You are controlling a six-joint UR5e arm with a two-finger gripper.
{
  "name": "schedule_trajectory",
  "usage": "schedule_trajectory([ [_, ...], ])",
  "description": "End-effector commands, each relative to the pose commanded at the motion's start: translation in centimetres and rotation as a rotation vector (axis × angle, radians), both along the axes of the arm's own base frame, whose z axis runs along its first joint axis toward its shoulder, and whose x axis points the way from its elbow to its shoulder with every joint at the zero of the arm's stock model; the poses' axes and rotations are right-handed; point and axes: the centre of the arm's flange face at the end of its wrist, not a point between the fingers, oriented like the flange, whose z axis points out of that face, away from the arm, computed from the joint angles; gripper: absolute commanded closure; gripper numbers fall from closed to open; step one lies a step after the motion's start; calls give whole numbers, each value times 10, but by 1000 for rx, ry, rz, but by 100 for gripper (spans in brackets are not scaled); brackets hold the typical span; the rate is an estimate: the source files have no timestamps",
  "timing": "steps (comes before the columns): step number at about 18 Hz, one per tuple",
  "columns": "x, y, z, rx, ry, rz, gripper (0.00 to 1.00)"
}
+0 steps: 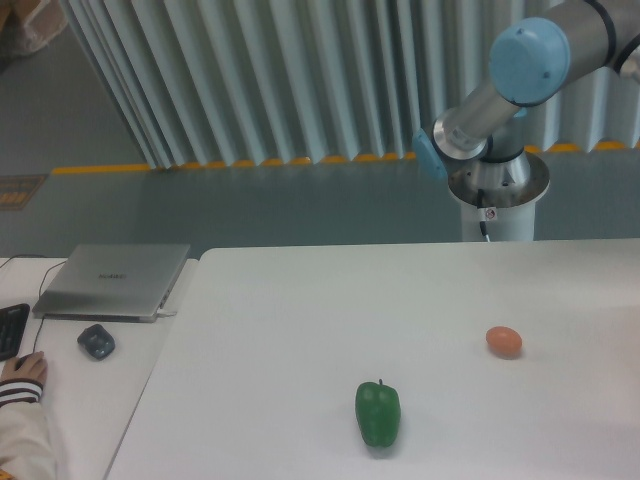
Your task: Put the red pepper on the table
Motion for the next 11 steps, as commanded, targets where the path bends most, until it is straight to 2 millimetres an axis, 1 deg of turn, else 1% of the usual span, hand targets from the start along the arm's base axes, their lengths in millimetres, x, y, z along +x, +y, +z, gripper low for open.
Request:
schedule_trajectory([
  [1,3,-1,4,-1,-9,-3,71],
  [2,8,-2,14,-3,-28,-14,71],
  [3,12,-3,19,-4,-47,-18,71],
  [4,18,-3,30,4,-71,-23,71],
  [7,44,-2,55,32,-192,-46,71],
  [9,60,7,62,18,-232,-64,71],
  [10,73,17,65,3,-260,-84,71],
  [11,82,24,65,-7,-278,-96,71],
])
